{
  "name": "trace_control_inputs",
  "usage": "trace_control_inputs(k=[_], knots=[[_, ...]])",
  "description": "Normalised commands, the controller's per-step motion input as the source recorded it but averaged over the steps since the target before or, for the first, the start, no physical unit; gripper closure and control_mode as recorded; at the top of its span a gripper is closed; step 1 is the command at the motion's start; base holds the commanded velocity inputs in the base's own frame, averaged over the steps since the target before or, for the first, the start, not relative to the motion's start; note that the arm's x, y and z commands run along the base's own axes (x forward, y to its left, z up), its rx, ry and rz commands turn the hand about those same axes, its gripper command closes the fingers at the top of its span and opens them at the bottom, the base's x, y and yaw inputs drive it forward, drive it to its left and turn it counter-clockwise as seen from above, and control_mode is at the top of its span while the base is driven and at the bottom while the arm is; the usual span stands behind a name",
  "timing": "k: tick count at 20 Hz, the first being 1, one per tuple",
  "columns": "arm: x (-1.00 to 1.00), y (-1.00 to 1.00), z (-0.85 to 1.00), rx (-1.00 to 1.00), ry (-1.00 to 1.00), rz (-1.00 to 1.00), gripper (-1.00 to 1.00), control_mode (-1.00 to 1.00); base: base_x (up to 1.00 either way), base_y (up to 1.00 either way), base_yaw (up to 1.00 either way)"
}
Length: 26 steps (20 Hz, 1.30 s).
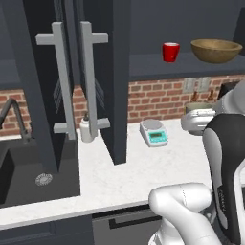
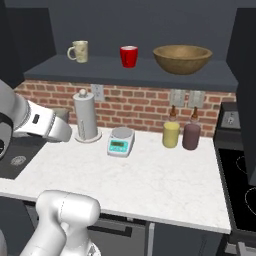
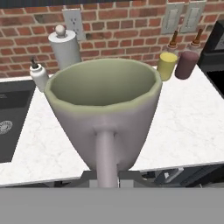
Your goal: Gather all objects into one cabinet and sort the glasses and bowls to opposite sides.
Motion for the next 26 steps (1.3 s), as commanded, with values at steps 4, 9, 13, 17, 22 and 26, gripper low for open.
trace_control_inputs(k=[4, 9, 13, 17, 22, 26], knots=[[0.00, 0.00, 0.00, 0.00, 0.00, 0.00, 1.00, 1.00, 0.59, -0.09, 0.03], [0.03, -0.01, 0.15, 0.00, 0.00, 0.00, 1.00, -1.00, 0.15, -0.10, 0.00], [0.31, 0.00, 0.63, 0.00, 0.00, 0.00, 1.00, -1.00, 0.00, 0.00, 0.00], [0.08, 0.00, 0.71, 0.00, 0.00, 0.00, 1.00, -1.00, 0.00, 0.00, 0.00], [0.33, 0.07, 0.46, 0.00, 0.00, 0.04, 1.00, -1.00, 0.00, 0.00, 0.00], [0.56, 0.42, 0.00, 0.00, 0.00, 0.17, 1.00, -1.00, 0.00, 0.00, 0.00]])
